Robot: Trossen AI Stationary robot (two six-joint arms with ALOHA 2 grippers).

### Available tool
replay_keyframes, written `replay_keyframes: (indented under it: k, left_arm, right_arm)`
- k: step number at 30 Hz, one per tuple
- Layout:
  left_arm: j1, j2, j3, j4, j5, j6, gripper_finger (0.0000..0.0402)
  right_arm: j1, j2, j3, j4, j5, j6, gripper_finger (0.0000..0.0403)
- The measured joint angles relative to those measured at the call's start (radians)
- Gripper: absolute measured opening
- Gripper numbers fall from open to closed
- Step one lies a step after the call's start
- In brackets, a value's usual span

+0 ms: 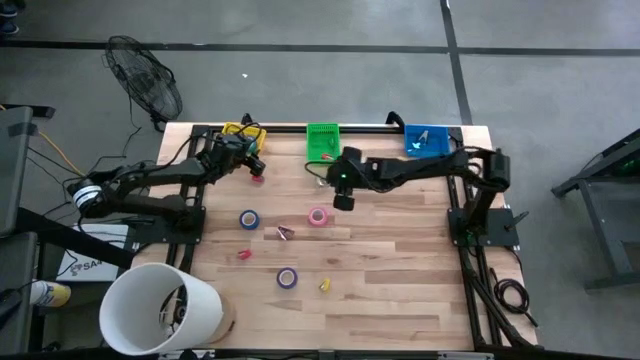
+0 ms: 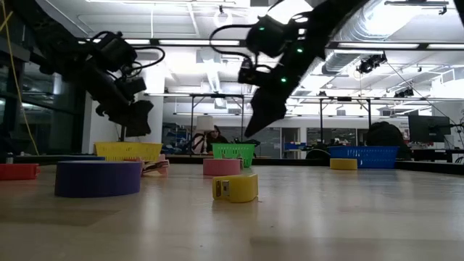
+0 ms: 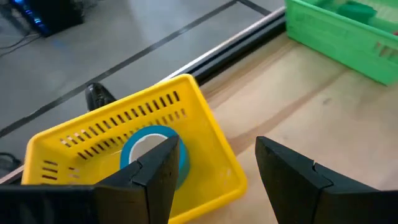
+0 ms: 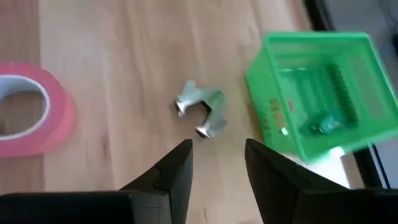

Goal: Pick and place Stapler, Stapler remover, tape
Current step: Put the top red stapler into the green basket

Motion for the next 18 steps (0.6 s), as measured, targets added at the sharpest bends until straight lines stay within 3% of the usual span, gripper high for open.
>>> replay_keyframes:
  k: [10, 15, 18]
  left_arm:
    - [0.0, -0.023, 0.0, -0.028, 0.181, 0.142, 0.0204]
    - [0.0, -0.023, 0.0, -0.023, 0.19, 0.154, 0.0204]
    - [0.0, -0.017, 0.0, -0.022, 0.251, 0.179, 0.0204]
  right_arm:
    - [0.004, -0.314, -0.418, 0.326, -0.011, 0.085, 0.0138]
    - [0.004, -0.46, -0.587, 0.439, -0.028, 0.135, 0.0138]
    - [0.004, -0.529, -0.662, 0.475, -0.032, 0.153, 0.0138]
